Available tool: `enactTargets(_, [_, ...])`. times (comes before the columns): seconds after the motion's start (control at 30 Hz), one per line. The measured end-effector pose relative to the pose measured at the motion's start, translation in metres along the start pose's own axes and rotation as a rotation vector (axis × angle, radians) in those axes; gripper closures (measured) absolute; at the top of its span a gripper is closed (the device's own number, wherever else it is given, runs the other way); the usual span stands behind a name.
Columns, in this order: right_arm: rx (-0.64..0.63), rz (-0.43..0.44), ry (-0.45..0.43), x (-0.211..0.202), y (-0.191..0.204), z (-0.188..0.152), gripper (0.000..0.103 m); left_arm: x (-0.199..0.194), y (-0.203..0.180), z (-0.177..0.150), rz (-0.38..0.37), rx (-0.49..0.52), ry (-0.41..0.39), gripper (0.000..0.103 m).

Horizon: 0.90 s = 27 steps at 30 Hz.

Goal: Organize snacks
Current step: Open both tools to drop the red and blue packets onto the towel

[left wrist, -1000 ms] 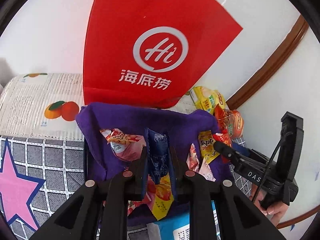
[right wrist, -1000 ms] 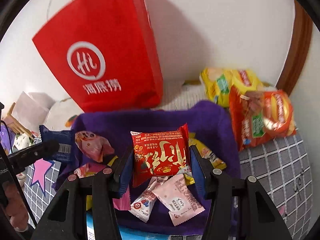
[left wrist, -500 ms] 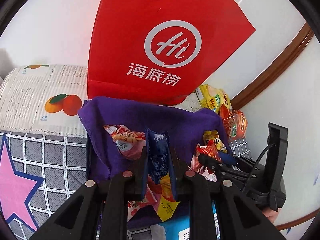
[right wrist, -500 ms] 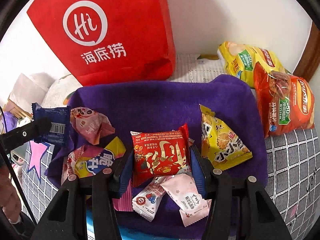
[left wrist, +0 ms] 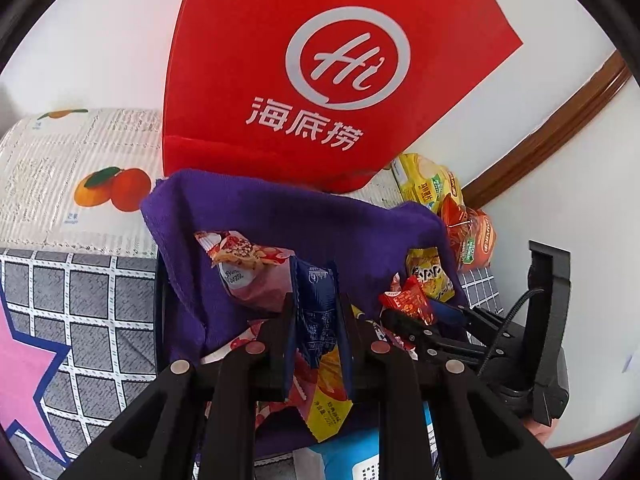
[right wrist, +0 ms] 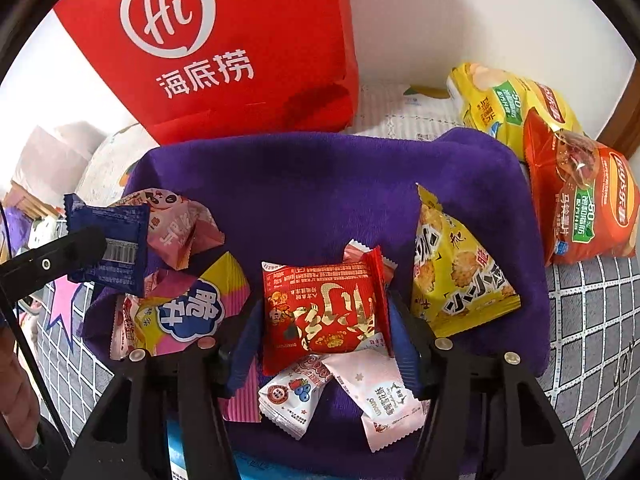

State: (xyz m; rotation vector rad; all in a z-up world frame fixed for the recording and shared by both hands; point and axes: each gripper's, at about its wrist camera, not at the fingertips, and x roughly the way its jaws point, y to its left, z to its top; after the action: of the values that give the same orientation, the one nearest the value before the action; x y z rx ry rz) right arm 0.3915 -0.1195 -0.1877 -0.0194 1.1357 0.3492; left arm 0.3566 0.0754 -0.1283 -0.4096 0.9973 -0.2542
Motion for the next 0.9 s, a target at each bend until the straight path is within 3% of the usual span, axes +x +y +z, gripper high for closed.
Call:
enactTargets(0.4, [0.009,0.042,-0.071,-0.022,0.001,0.002,0.03,0.019,0.003,-0.001,0.005,-0.02,0.053,0.086])
enactTargets(0.9, [0.004,0.027,-0.137,-0.051,-0.005,0.001,0.03,0.032,0.007,-0.004,-0.008,-0.053,0.115,0.084])
